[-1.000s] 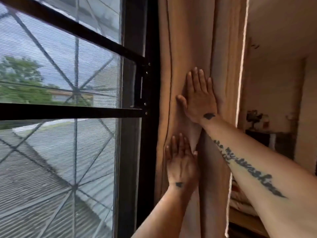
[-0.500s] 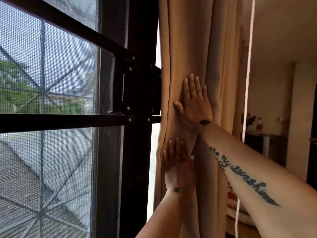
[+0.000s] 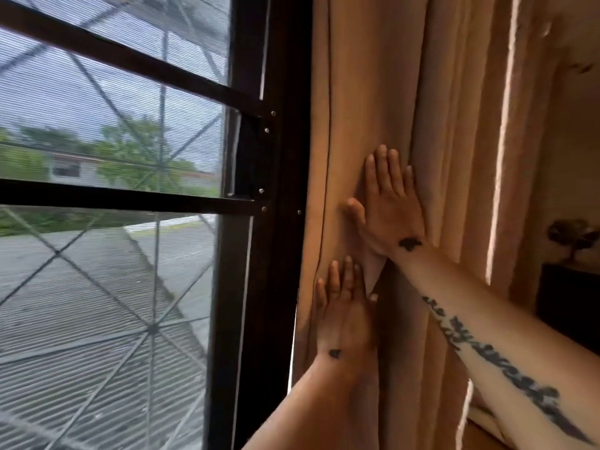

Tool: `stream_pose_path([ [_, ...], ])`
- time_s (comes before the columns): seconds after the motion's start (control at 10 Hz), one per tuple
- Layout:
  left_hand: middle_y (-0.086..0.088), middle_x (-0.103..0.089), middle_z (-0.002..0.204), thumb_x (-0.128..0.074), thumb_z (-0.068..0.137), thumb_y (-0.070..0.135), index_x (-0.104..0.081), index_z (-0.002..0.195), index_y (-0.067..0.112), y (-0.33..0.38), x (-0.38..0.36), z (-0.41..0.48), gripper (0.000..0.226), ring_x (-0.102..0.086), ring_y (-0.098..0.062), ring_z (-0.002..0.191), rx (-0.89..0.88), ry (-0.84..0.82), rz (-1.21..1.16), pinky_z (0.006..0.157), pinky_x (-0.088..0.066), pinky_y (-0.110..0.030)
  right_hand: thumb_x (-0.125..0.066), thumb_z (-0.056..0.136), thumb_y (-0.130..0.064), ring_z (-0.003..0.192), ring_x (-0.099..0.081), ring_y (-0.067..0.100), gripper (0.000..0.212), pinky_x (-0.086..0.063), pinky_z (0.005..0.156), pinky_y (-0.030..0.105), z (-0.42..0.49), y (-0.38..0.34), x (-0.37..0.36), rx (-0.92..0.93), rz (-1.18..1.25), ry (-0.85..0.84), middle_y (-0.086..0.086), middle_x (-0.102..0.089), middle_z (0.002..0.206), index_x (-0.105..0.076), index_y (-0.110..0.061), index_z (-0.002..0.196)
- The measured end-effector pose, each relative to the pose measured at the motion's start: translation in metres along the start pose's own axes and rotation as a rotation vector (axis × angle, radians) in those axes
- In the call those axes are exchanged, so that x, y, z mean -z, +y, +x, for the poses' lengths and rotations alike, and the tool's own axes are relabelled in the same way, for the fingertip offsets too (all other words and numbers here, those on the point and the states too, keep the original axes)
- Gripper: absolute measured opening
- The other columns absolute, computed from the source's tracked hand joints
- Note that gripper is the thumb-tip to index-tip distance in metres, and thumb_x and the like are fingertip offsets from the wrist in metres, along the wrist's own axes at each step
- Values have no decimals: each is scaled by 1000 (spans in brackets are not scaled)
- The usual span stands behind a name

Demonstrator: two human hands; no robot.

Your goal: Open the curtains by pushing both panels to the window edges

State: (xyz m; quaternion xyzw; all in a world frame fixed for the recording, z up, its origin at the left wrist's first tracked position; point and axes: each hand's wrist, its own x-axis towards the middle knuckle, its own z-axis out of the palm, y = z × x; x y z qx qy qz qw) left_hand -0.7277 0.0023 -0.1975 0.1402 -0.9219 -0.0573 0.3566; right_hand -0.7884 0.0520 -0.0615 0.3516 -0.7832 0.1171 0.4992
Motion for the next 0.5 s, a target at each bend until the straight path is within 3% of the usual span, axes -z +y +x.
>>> stream_pose_path([
  [0.1,1,-69,125,-28,78,36,-66,118,13,-8,11,-16,60,-65,-20,115,51,25,51,91,-53,-38,-9,85,-53,146,1,29,75,1,117,42,-14,-14,4,10,75,8,16,-4,158,-4,-7,144],
  [0.2,-4,-20,159,-12,92,35,-29,147,9,-15,35,-42,63,-18,-25,148,-24,-29,139,118,-9,-37,-16,86,-50,146,-1,30,74,-2,118,44,-32,-26,10,2,153,-29,17,-6,158,-6,-5,144],
  [0.3,-4,6,163,-23,104,32,-5,152,10,-25,57,-72,55,14,-24,149,23,-164,123,120,11,-37,-11,83,-54,146,-3,31,78,-5,119,45,-48,-34,24,-45,218,-55,18,-8,157,-7,-4,144],
  [0.4,-4,6,163,-23,104,31,-5,152,10,-41,79,-107,55,13,-25,149,60,-178,64,122,4,-41,-16,83,-52,146,-1,31,77,-3,119,45,-65,-50,47,-38,268,-82,18,-6,158,-6,-5,144],
  [0.5,-8,0,163,-8,94,39,-12,151,9,-57,103,-156,64,7,-31,149,48,-166,55,121,-5,-45,-13,80,-57,146,-1,31,82,-2,118,48,-80,-68,81,-26,322,-85,19,-6,157,-8,-5,144],
])
